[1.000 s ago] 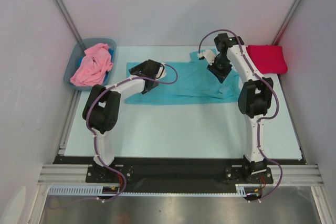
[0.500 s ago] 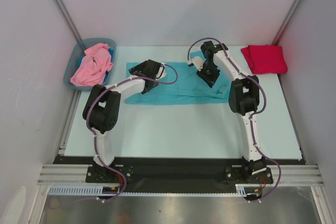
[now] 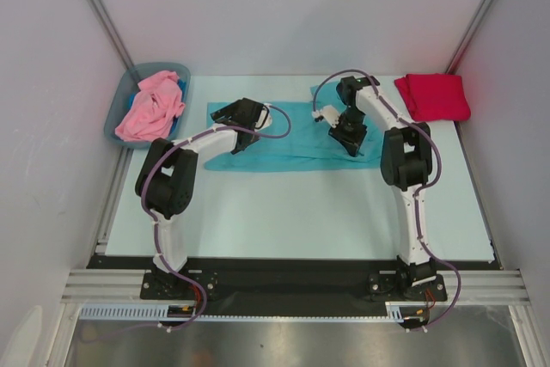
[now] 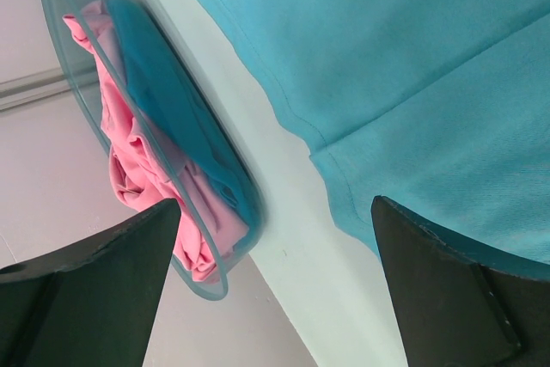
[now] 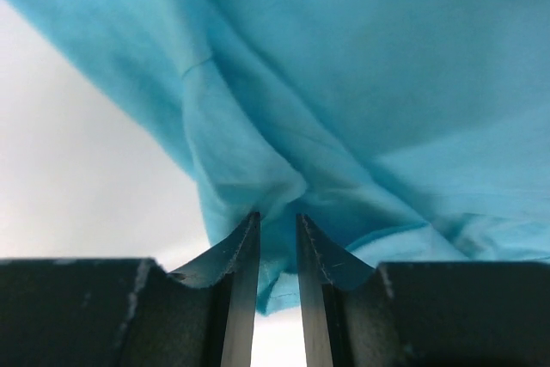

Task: Fold and stack the t-shirts
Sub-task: Fold the tshirt

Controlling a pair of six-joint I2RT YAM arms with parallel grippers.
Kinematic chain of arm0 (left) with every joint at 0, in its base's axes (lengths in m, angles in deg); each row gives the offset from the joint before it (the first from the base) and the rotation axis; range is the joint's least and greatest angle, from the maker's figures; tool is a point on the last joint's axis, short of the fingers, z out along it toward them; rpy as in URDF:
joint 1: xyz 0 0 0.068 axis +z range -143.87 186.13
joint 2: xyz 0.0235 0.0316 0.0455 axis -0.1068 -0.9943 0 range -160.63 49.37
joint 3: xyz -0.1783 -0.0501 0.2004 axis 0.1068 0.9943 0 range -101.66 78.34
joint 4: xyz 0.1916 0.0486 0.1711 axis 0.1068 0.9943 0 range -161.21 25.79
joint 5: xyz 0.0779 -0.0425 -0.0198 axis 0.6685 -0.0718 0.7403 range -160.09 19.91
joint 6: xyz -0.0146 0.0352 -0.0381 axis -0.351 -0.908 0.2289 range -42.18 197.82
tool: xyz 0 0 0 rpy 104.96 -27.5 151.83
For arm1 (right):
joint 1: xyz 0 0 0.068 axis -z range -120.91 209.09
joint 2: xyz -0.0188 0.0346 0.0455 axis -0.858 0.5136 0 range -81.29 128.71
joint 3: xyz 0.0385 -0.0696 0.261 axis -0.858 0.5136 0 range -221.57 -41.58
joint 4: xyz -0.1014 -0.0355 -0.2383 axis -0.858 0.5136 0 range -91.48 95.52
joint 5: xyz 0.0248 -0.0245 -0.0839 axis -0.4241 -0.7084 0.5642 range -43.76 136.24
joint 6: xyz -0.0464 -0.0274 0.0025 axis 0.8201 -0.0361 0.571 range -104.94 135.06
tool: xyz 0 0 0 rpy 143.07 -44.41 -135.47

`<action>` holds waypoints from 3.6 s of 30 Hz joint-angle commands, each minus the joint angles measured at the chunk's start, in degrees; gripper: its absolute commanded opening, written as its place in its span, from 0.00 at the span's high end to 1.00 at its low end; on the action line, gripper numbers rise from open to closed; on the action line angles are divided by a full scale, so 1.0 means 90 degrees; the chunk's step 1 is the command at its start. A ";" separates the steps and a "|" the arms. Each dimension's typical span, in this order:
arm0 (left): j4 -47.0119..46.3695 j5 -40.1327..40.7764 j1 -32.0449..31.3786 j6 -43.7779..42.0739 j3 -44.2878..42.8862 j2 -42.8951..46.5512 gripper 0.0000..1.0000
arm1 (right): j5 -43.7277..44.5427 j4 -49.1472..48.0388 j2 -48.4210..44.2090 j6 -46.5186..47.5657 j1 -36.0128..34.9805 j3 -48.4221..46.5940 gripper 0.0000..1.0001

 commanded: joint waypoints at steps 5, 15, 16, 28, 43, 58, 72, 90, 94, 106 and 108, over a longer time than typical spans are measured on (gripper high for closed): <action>-0.0167 -0.0017 -0.0002 -0.0068 0.0102 0.0208 0.00 | -0.0310 0.1237 -0.0516 0.0410 -0.0142 0.0533 0.71; -0.0216 -0.0066 0.0008 -0.0166 0.0560 0.0657 0.00 | -0.0438 0.0320 -0.1412 -0.0009 -0.0308 0.1997 0.72; -0.0235 -0.0066 0.0008 -0.0166 0.0599 0.0715 0.00 | -0.0418 0.0232 -0.1481 -0.0039 -0.0366 0.2085 0.72; -0.0314 -0.0095 -0.0002 -0.0059 0.0746 0.0784 0.00 | 0.0236 -0.0276 -0.1980 -0.0176 -0.0563 0.1968 0.68; -0.0480 0.0013 0.0008 -0.0234 0.0737 0.0707 0.00 | -0.0027 -0.1058 -0.1239 -0.0352 -0.0123 0.1823 0.64; -0.0509 0.0120 0.0008 -0.0371 0.0590 0.0531 0.00 | -0.0388 -0.0931 -0.0838 -0.0352 -0.0142 0.1236 0.85; -0.0528 0.0101 0.0008 -0.0361 0.0522 0.0462 0.00 | -0.0389 -0.0687 -0.0916 -0.0332 -0.0191 0.0788 1.00; -0.0597 0.0130 0.0008 -0.0391 0.0687 0.0560 0.00 | -0.1013 -0.0247 -0.0476 -0.0732 0.0316 0.0367 0.80; -0.0626 0.0159 0.0008 -0.0449 0.0707 0.0579 0.00 | -0.1278 -0.0587 -0.0729 -0.1063 0.0628 0.0610 0.00; -0.1124 0.0169 0.0086 -0.1230 0.1264 0.0989 0.00 | 0.0385 -0.1636 -0.1034 -0.3789 0.1302 -0.0636 0.00; -0.1134 0.0188 0.0173 -0.1172 0.1167 0.0960 0.00 | -0.0597 -0.1205 -0.0935 -0.3335 0.1546 -0.0825 0.00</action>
